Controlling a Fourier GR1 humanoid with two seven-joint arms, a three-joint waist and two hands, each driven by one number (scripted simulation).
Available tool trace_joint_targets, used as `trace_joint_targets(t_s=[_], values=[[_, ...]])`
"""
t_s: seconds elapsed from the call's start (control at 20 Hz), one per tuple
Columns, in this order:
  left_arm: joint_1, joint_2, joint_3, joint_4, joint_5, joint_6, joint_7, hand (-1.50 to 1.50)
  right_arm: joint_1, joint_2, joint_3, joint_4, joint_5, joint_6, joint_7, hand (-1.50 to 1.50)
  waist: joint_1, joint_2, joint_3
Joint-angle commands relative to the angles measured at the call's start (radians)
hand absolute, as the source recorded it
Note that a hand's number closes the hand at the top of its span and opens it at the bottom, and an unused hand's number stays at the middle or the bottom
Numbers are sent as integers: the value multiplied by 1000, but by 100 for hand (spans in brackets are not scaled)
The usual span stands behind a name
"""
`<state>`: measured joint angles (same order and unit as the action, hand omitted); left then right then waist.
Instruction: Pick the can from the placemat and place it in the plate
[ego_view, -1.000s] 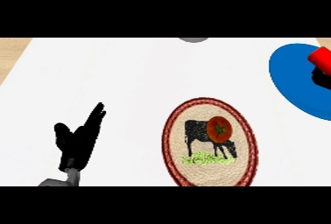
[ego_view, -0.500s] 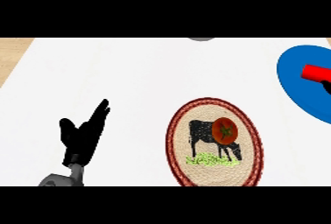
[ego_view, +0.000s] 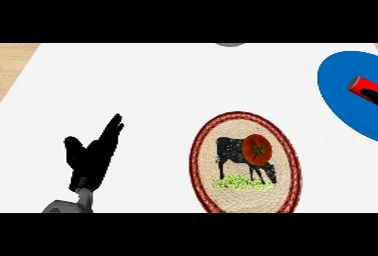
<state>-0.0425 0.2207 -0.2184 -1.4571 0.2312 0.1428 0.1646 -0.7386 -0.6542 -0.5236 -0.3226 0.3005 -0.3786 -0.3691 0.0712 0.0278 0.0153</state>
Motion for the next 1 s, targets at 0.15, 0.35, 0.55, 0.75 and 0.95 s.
trace_joint_targets(t_s=[0.15,0.35,0.55,0.75,0.95], values=[[30,11,4,4,28,-32,44,0,-33,-69,-148,41,-142,87,-105,-150,-15,-3,-8],[-18,6,29,30,17,-10,50,0,35,-98,-208,85,-208,220,-180,-150,-33,-3,-8],[-7,-13,28,22,16,14,83,0,107,-126,-208,110,-224,406,-232,-150,-49,-12,-9],[63,-27,0,8,-10,5,29,0,119,-146,-183,125,-213,505,-231,-150,-41,-16,-11],[85,-30,14,38,-16,-12,-24,0,235,-158,-167,126,-210,606,-315,-150,-55,-20,-12]])
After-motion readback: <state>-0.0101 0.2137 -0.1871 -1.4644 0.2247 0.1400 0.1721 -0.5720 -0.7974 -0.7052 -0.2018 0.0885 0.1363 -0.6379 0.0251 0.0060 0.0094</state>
